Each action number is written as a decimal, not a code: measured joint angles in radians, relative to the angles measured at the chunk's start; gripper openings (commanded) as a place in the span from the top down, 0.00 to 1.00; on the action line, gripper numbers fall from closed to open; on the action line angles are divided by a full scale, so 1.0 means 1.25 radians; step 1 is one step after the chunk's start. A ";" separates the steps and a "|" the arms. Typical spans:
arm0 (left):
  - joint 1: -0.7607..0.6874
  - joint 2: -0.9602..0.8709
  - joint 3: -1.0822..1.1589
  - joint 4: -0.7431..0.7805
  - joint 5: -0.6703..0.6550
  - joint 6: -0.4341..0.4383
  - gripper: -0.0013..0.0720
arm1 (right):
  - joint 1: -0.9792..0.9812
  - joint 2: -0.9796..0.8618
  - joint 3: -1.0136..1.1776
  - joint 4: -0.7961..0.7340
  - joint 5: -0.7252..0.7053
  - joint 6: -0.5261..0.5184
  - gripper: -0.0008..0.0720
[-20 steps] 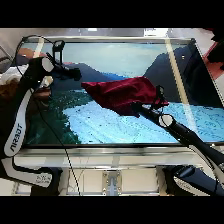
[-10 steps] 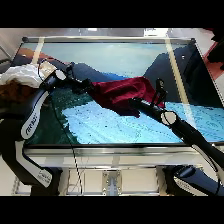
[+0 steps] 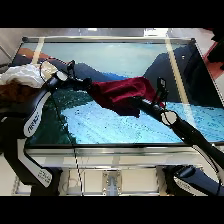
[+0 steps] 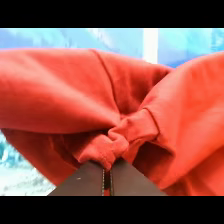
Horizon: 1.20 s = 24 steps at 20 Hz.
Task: Fold the shirts.
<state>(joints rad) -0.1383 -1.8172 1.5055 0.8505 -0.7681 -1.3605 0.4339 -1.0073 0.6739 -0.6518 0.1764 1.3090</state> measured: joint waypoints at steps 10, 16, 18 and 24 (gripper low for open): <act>0.072 0.392 0.254 0.158 -0.233 0.115 0.96 | -0.265 0.331 0.246 -0.168 0.240 0.000 0.94; 0.079 0.707 0.281 0.273 -0.266 0.132 0.97 | -0.340 0.490 0.422 -0.193 0.356 0.021 0.94; 0.079 0.745 0.283 0.285 -0.261 0.141 0.97 | -0.346 0.495 0.451 -0.210 0.379 0.025 0.95; 0.079 0.598 0.284 0.277 -0.326 0.137 0.97 | -0.352 0.333 0.448 -0.293 0.416 0.059 0.95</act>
<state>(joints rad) -0.0399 -1.0691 1.8603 1.1973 -1.1759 -1.1896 -0.0055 -0.5911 1.2343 -1.0176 0.6968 1.3823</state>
